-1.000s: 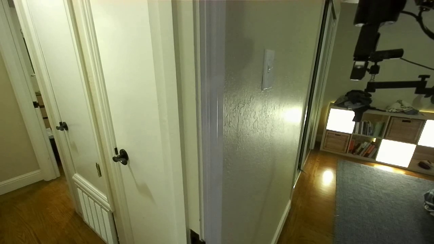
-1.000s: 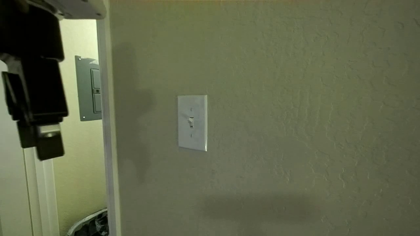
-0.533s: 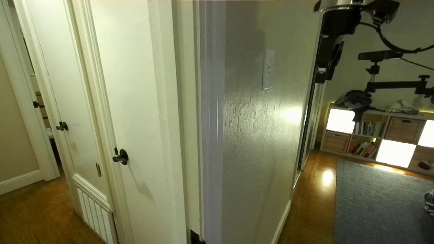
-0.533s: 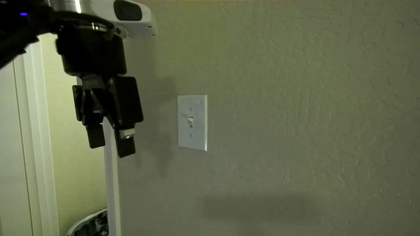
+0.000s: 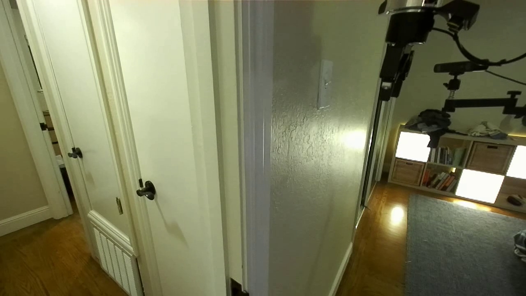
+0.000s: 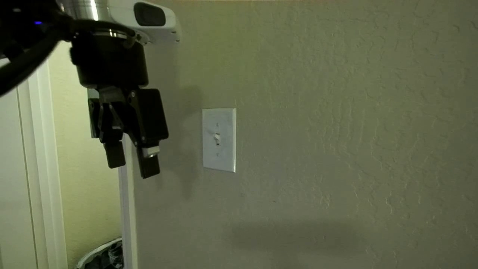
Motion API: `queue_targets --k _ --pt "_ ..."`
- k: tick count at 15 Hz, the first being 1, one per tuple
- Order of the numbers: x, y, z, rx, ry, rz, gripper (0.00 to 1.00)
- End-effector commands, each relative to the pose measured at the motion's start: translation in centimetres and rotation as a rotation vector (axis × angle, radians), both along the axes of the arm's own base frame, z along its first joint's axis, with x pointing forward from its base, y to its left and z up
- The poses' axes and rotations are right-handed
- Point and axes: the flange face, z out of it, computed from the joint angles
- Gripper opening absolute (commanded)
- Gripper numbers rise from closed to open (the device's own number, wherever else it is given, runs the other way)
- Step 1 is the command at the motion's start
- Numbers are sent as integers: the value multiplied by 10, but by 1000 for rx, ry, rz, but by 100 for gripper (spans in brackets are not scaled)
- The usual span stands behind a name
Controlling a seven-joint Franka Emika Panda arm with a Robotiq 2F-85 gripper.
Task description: Turn off the light switch
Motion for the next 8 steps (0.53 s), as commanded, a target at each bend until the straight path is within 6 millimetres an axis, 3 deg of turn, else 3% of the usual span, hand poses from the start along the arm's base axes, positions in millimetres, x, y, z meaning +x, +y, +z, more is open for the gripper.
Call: queue_targets --k 1,5,6,8 --pt "20 -10 4 -1 -79 15 100" --pt "40 -15 16 -15 -152 23 100" --pt "43 -16 21 -15 -169 24 83" --pt "50 -17 29 -15 -207 21 67"
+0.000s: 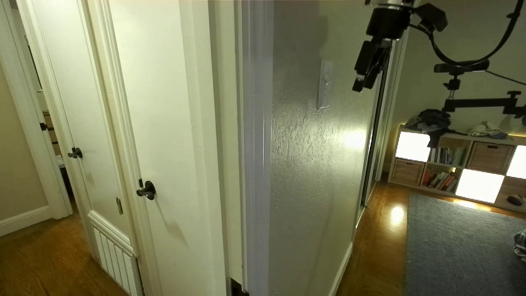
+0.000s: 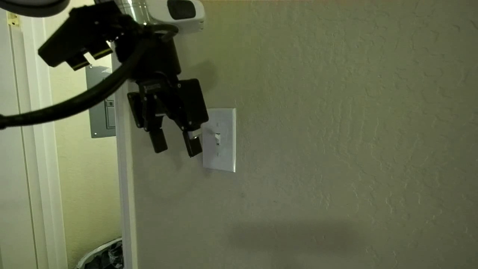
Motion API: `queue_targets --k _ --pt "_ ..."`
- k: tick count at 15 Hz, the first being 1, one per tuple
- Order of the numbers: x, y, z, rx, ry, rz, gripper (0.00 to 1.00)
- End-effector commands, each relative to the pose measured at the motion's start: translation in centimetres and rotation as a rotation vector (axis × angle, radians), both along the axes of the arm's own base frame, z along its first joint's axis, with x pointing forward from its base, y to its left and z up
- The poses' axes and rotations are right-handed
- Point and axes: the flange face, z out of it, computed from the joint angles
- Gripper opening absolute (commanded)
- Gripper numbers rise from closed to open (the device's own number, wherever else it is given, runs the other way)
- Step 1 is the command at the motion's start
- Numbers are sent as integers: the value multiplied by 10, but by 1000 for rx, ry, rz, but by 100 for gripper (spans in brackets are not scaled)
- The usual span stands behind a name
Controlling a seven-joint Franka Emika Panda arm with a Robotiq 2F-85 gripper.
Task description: Turn off the light switch
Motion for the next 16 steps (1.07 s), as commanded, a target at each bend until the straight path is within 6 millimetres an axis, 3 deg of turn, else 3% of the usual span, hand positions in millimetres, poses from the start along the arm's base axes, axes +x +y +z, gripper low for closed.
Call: queue_targets --k 1,9,13,16 --pt "15 -8 17 7 -81 9 60" --pt "37 -14 26 71 -219 -12 7" --pt "47 -16 25 96 -273 -4 0" --pt "52 -18 19 102 -274 4 4"
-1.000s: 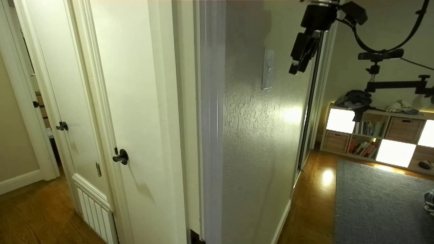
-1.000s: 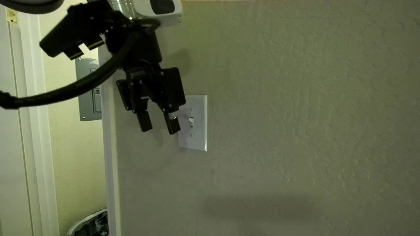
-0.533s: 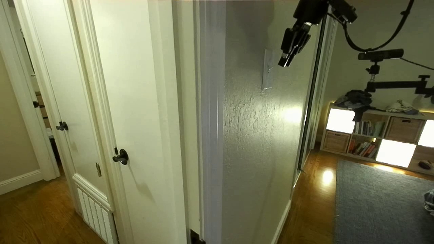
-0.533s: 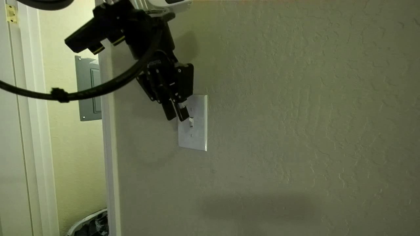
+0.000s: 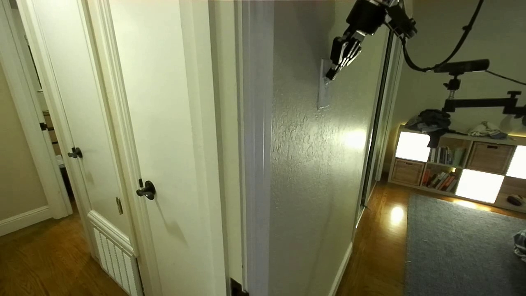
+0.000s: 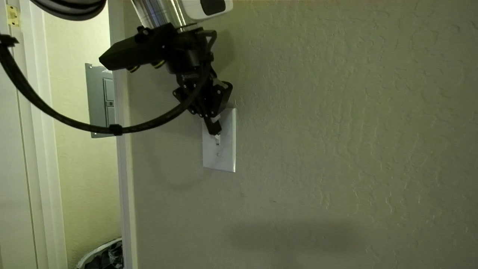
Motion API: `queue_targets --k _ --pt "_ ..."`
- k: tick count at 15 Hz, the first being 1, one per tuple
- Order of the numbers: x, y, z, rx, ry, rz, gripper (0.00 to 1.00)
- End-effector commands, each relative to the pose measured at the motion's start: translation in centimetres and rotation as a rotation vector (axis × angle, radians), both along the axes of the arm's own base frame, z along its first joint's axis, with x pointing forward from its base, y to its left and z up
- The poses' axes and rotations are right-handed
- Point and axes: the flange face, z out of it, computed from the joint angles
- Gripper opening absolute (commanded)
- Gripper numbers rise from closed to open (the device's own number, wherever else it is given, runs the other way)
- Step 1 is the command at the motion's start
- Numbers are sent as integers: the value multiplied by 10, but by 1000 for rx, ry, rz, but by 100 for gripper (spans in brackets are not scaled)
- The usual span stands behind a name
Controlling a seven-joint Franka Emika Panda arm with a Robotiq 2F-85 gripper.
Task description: Turn off the light switch
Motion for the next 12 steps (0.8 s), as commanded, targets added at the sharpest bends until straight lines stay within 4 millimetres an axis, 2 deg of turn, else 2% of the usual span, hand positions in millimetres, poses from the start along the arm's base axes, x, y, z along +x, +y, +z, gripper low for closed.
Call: queue_targets --k 1,9,12 --pt "5 -7 -5 4 -16 16 5" --pt "-1 -1 -32 36 49 29 5" --pt "-9 2 -24 29 78 41 4"
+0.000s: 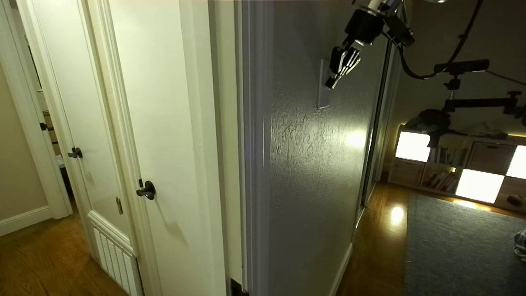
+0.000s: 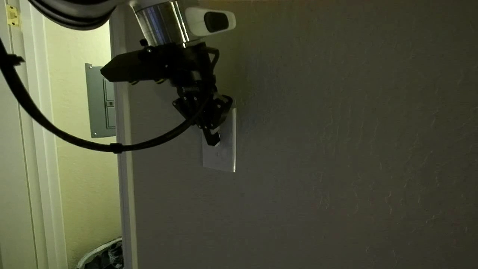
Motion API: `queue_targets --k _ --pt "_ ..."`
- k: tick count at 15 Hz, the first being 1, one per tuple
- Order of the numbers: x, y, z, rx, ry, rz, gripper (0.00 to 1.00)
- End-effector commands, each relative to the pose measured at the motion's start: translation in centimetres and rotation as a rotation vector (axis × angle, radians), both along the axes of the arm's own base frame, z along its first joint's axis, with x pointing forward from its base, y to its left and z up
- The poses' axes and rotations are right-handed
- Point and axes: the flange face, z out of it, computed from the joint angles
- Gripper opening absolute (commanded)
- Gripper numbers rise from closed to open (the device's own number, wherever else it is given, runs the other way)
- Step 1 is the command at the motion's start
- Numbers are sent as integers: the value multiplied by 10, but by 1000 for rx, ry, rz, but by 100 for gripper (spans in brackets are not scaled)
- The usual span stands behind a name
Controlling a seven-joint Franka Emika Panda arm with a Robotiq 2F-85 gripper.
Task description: Turn off the light switch
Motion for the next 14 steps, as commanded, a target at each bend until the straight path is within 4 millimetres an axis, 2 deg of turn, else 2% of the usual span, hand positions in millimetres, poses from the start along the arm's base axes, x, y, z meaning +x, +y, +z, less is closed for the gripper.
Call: queue_targets --k 1,6,12,13,14 --pt "-16 5 -1 4 73 39 4" --pt "-41 17 3 -22 261 103 4" --pt "-64 32 -17 -3 504 152 5" --pt "-67 35 -22 7 538 156 9" --pt "-70 37 -24 12 563 162 17"
